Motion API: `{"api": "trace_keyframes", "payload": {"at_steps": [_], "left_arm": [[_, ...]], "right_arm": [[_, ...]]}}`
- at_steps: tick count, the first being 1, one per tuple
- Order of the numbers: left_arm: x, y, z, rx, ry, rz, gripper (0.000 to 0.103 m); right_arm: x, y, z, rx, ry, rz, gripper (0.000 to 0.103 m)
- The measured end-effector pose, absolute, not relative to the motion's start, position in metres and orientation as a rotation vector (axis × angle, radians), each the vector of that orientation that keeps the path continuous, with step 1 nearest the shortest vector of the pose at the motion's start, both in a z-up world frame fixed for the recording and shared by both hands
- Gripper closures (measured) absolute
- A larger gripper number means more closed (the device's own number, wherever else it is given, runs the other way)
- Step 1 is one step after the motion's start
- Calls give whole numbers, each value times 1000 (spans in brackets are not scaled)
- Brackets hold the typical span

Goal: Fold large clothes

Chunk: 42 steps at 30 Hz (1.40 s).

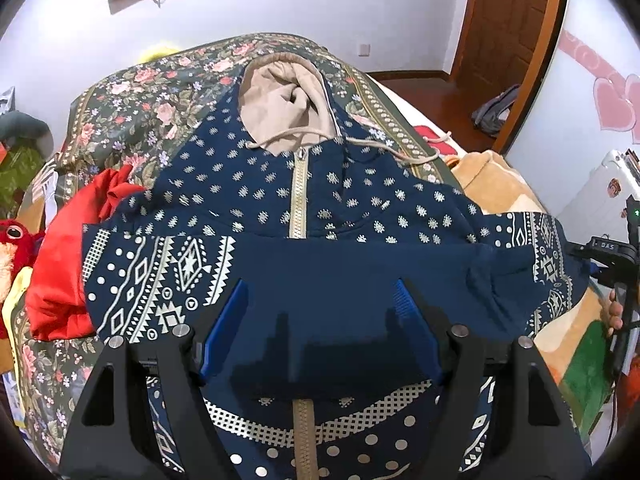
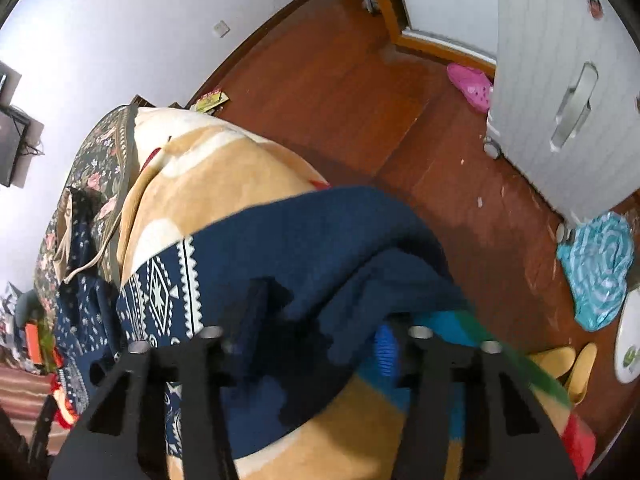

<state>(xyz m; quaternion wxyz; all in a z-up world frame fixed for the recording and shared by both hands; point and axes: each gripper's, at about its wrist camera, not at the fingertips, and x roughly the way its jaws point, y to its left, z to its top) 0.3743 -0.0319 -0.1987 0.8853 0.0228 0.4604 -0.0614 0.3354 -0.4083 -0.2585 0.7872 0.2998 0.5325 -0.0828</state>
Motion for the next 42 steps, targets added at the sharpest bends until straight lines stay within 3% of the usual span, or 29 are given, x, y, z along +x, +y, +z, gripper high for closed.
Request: {"api": "trace_keyframes", "payload": {"at_steps": [2, 4, 18, 23, 29, 42], "left_arm": [[371, -30, -193, 46, 944, -126, 28], [367, -27, -187, 40, 930, -125, 28], [331, 10, -143, 6, 819, -84, 28], [318, 29, -131, -9, 784, -64, 28], [303, 49, -124, -8, 757, -36, 28], [292, 66, -141, -13, 808, -18, 28]], "right_arm": [[337, -405, -251, 597, 1136, -193, 89], [338, -400, -242, 572, 1116, -181, 93], [336, -313, -114, 329, 842, 10, 95], [336, -260, -92, 282, 808, 130, 95], [335, -199, -107, 255, 870, 254, 95], [322, -118, -199, 120, 1207, 377, 92]]}}
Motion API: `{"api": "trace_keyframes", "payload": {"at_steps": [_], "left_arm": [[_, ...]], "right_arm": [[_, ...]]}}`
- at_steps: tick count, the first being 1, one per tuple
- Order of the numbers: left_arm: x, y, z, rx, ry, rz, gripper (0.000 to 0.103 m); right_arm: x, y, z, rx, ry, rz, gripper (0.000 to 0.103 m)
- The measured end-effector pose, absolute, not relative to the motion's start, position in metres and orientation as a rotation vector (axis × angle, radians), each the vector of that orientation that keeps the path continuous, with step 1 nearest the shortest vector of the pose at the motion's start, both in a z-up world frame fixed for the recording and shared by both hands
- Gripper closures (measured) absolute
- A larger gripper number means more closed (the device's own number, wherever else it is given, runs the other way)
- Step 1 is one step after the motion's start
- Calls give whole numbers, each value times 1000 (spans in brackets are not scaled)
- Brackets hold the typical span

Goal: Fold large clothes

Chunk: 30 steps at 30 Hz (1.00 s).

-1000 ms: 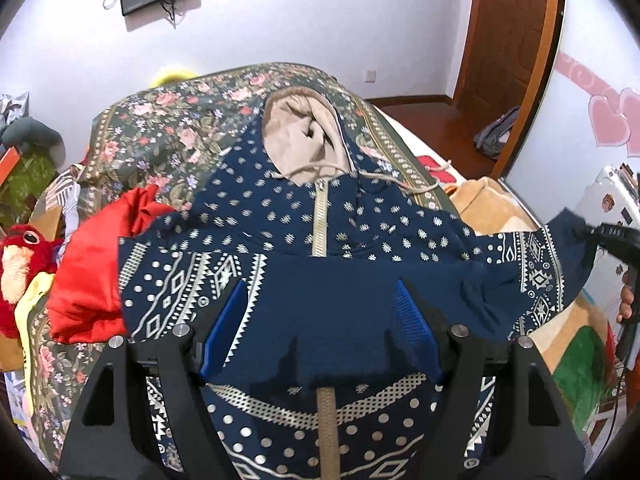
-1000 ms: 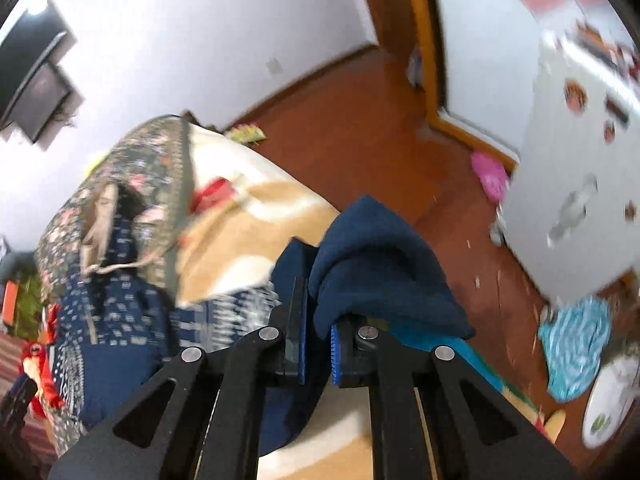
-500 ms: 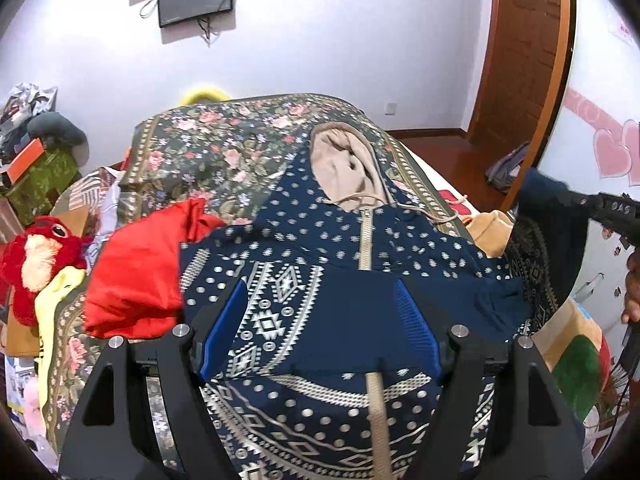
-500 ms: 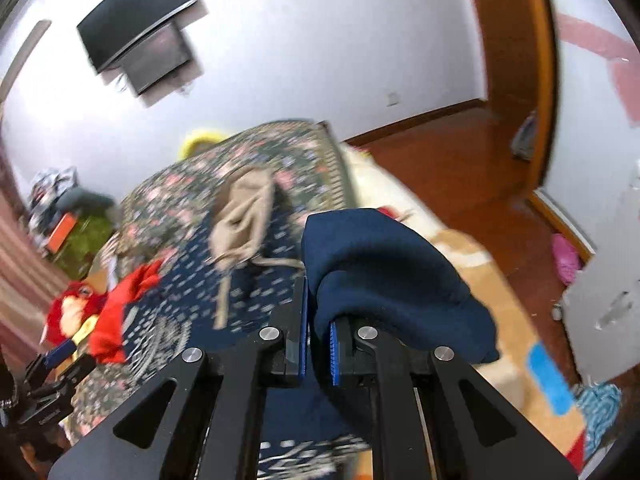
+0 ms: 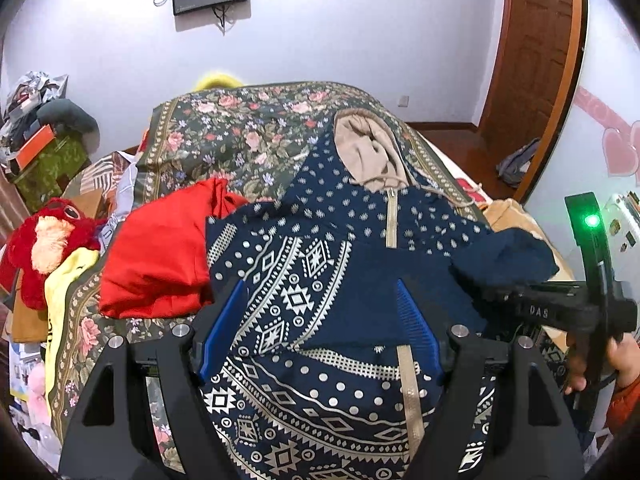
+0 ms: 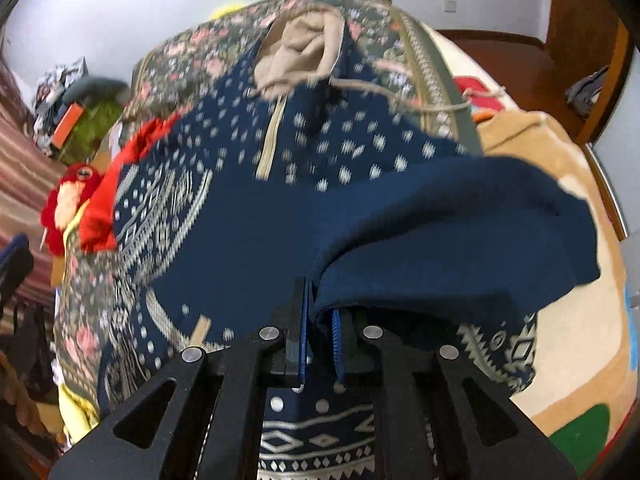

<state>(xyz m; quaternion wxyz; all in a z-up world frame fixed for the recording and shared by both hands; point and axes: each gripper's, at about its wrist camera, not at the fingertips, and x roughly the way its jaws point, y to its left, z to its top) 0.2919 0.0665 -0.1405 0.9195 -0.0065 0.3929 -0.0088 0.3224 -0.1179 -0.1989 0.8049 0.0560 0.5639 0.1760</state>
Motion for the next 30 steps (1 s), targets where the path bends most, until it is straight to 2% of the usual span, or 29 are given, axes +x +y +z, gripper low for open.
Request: {"api": "trace_keyframes", "payload": {"at_steps": [1, 3, 5, 7, 20, 30], "left_arm": [[293, 64, -143, -7, 816, -23, 28], [294, 57, -147, 5, 832, -31, 28], [298, 48, -151, 14, 849, -49, 28], [301, 38, -152, 24, 859, -72, 28], [338, -91, -155, 200, 895, -318, 28], [373, -205, -212, 370, 1068, -574, 28]], "right_arm": [[319, -117, -199, 105, 1215, 381, 92], [314, -120, -198, 90, 1230, 396, 85], [309, -126, -195, 94, 1241, 408, 65], [305, -132, -188, 90, 1218, 406, 56], [281, -247, -157, 113, 1025, 152, 55], [279, -310, -172, 175, 1034, 26, 55]]}}
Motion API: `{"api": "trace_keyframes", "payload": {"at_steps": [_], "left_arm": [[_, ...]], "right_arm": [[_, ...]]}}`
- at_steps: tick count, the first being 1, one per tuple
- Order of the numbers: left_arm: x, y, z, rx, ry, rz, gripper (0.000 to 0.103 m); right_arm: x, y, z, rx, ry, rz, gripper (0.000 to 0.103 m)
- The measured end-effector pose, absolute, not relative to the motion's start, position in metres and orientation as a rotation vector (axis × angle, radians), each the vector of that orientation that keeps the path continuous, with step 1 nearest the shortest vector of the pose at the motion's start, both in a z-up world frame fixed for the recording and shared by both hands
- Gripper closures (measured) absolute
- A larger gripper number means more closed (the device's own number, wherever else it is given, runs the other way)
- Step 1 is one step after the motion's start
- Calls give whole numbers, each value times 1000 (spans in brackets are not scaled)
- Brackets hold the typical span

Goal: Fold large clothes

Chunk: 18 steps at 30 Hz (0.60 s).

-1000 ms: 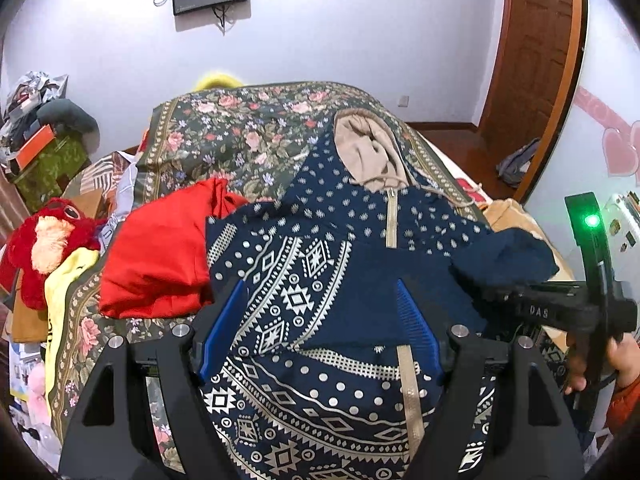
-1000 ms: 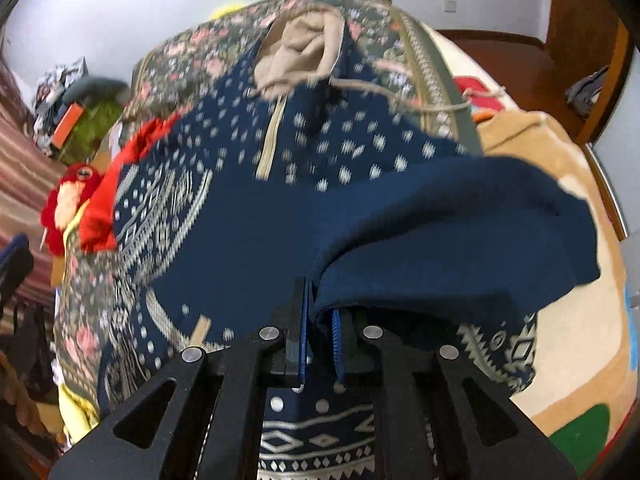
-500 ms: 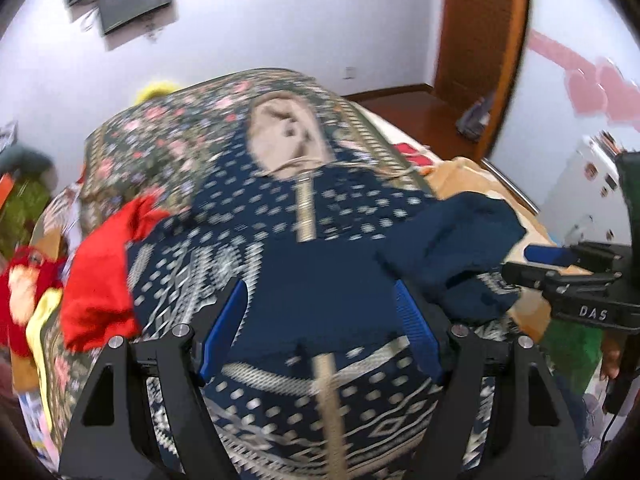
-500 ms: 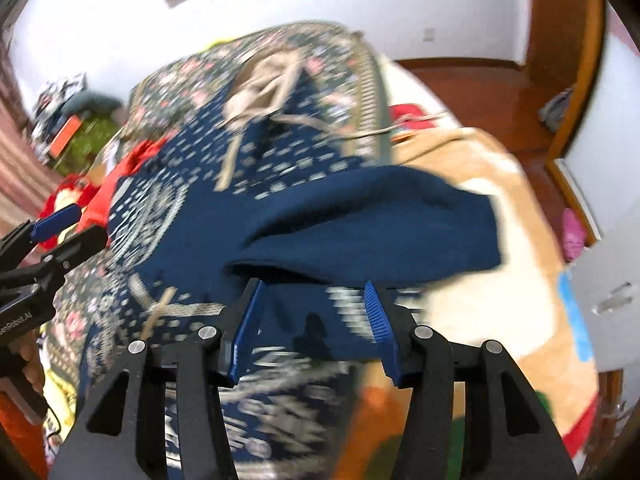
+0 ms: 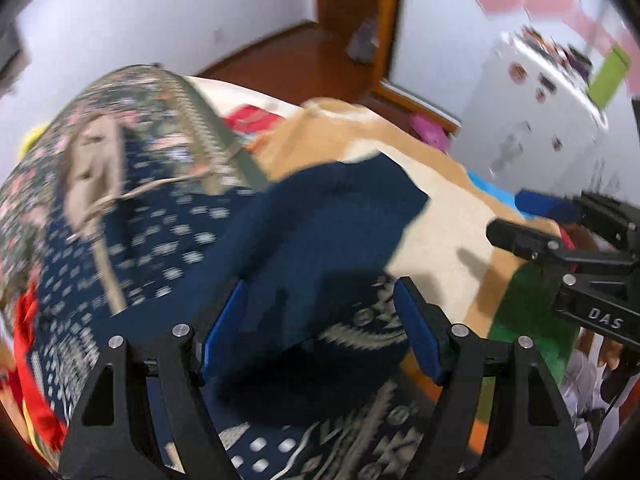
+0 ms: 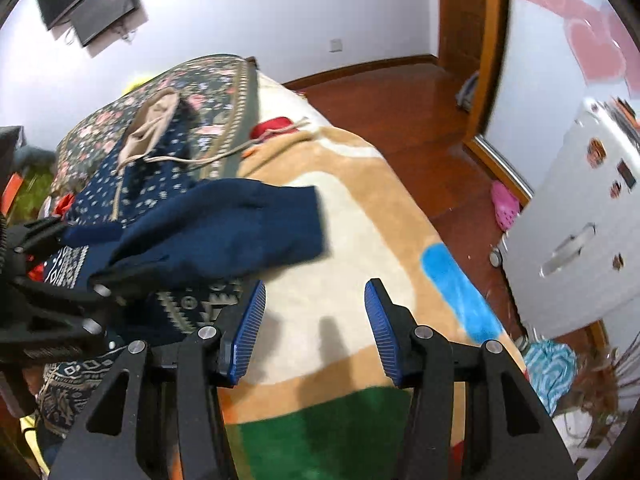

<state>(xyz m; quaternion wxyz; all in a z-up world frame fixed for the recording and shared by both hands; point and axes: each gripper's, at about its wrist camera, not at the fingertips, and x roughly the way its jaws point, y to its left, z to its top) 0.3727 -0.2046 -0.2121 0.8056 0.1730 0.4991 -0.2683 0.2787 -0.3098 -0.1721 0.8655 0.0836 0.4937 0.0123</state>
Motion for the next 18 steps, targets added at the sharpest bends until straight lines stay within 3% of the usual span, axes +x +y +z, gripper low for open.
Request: {"api": "trace_keyframes", "payload": {"at_steps": [7, 9, 13, 16, 18], "left_arm": [[388, -253, -253, 434, 1153, -645, 28], [395, -262, -265, 460, 1166, -630, 35], [402, -263, -274, 464, 1148, -627, 59], [407, -253, -267, 372, 1147, -665, 92], [412, -244, -258, 313, 1134, -661, 97]], "right_arm": [[279, -322, -188, 199, 1066, -12, 55], [279, -323, -190, 201, 1069, -11, 55], [278, -324, -191, 197, 1071, -11, 55], [279, -324, -191, 185, 1073, -11, 55], [280, -323, -191, 181, 1072, -8, 55]]}}
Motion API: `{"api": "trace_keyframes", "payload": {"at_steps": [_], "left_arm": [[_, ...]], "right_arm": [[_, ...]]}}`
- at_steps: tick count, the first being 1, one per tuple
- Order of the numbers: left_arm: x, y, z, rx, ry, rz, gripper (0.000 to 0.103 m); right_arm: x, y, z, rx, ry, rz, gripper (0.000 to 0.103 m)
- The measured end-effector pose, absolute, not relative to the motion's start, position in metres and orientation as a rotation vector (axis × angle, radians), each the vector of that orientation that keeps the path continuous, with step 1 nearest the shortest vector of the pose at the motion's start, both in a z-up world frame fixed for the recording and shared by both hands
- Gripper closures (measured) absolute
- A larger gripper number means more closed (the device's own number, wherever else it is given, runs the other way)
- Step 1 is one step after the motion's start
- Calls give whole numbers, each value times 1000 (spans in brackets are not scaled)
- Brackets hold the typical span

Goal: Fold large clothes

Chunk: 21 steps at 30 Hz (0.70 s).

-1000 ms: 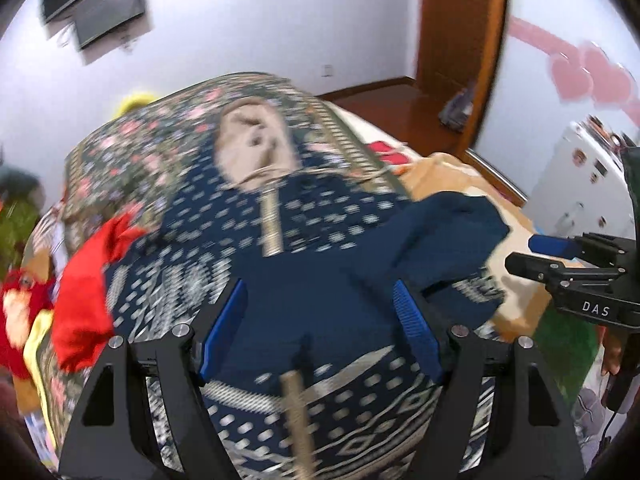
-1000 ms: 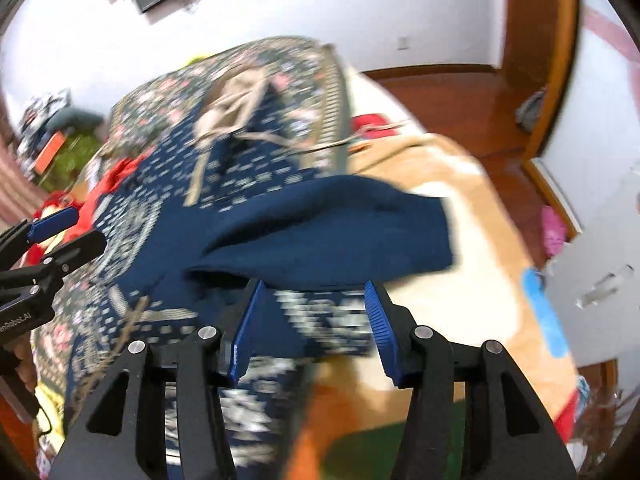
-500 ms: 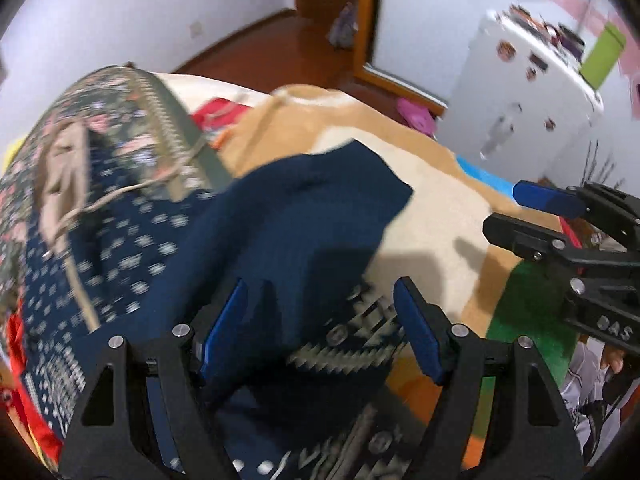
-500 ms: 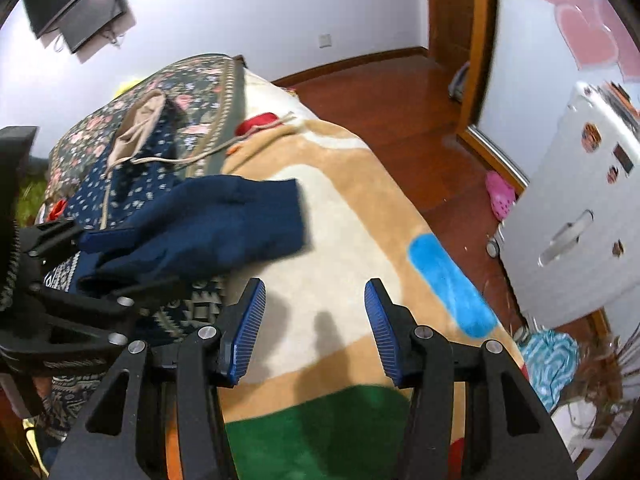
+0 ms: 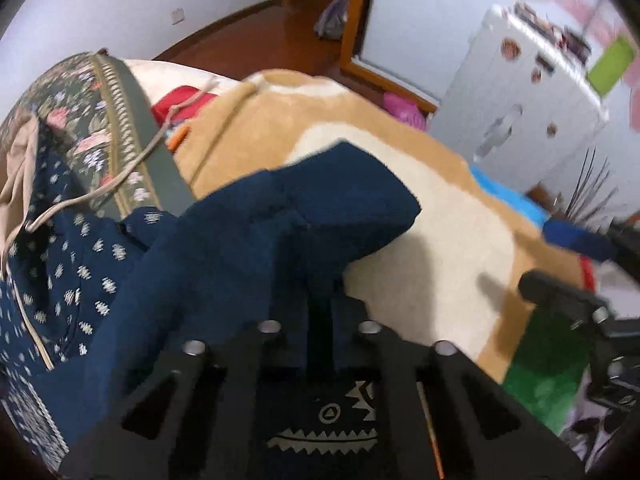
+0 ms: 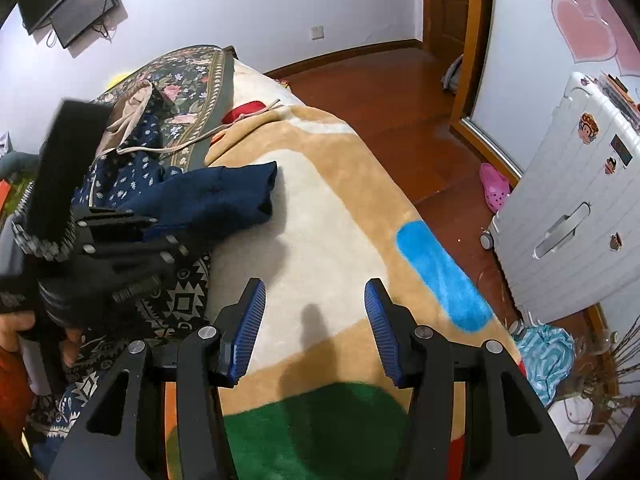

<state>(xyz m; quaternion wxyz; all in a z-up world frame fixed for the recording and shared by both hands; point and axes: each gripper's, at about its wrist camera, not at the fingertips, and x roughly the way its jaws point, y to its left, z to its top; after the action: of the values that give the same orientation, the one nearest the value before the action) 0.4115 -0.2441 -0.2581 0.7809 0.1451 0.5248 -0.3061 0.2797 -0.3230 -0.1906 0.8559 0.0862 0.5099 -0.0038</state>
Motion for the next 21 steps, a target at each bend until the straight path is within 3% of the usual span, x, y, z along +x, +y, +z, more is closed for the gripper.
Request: {"api": "trace_keyframes", "payload": {"at_steps": [10, 21], "left_arm": [[412, -172, -179, 92, 968, -624, 100], [389, -39, -107, -32, 758, -425, 100]], "right_arm": [[278, -301, -172, 140, 1037, 27, 55], [282, -234, -148, 41, 983, 137, 55]]}}
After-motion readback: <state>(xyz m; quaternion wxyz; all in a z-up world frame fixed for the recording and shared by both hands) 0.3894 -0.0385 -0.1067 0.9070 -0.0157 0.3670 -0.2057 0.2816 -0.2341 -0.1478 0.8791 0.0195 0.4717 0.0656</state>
